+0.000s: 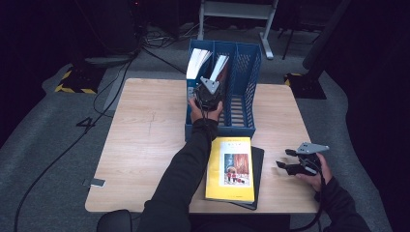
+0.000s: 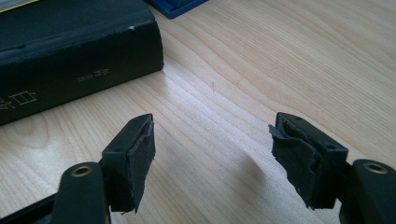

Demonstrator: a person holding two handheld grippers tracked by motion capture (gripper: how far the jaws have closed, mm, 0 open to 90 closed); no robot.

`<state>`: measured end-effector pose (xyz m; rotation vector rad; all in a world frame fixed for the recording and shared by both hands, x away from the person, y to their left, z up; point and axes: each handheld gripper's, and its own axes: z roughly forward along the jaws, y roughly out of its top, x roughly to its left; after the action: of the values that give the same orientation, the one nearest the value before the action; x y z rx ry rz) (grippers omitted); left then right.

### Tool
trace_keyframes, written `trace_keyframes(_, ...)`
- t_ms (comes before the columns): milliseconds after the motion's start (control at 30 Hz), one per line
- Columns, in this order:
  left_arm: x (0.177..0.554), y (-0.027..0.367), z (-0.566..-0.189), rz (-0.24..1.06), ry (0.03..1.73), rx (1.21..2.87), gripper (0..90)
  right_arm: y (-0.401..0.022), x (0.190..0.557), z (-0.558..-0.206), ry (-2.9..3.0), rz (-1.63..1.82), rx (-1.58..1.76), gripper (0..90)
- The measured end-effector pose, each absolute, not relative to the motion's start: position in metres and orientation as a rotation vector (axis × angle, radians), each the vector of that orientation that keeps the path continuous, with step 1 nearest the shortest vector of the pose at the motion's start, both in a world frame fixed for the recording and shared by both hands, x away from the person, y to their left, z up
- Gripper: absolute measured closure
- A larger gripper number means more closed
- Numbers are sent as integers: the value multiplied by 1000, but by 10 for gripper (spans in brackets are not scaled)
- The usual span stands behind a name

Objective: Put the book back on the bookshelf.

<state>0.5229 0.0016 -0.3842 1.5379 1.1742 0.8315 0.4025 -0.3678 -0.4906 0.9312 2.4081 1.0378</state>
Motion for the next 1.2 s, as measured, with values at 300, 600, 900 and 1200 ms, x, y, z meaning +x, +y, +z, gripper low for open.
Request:
trace_keyframes(300, 520, 7, -385, 826, 1163, 1532, 699, -367, 403, -491, 2415, 1031, 933, 304)
trace_keyframes(600, 511, 18, -387, 767, 1092, 1560, 585, -367, 403, -491, 2416, 1026, 936, 304)
trace_keyframes(900, 497, 30, -384, 752, 1020, 1626, 470, -367, 402, -491, 2415, 1031, 941, 303)
trace_keyframes(1200, 479, 39, -384, 718, 915, 1706, 435, -367, 402, -491, 2418, 1028, 938, 303)
